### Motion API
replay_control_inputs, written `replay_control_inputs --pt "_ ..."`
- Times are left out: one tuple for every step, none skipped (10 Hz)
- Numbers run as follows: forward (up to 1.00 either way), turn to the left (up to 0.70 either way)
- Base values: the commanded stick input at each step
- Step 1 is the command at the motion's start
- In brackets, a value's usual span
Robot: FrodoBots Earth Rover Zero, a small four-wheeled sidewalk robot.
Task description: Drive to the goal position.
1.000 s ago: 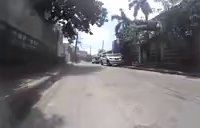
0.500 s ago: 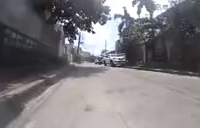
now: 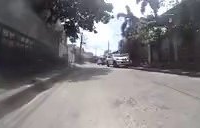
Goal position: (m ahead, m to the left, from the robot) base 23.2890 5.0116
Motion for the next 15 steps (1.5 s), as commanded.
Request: replay_control_inputs --pt "1.00 0.00" --pt "1.00 0.00" --pt "1.00 0.00" --pt "1.00 0.00" --pt "1.00 0.00" --pt "1.00 0.00" --pt "1.00 0.00" --pt "1.00 0.00" --pt "1.00 0.00" --pt "1.00 0.00" --pt "1.00 0.00" --pt "1.00 0.00" --pt "1.00 0.00" --pt "1.00 0.00" --pt "1.00 0.00"
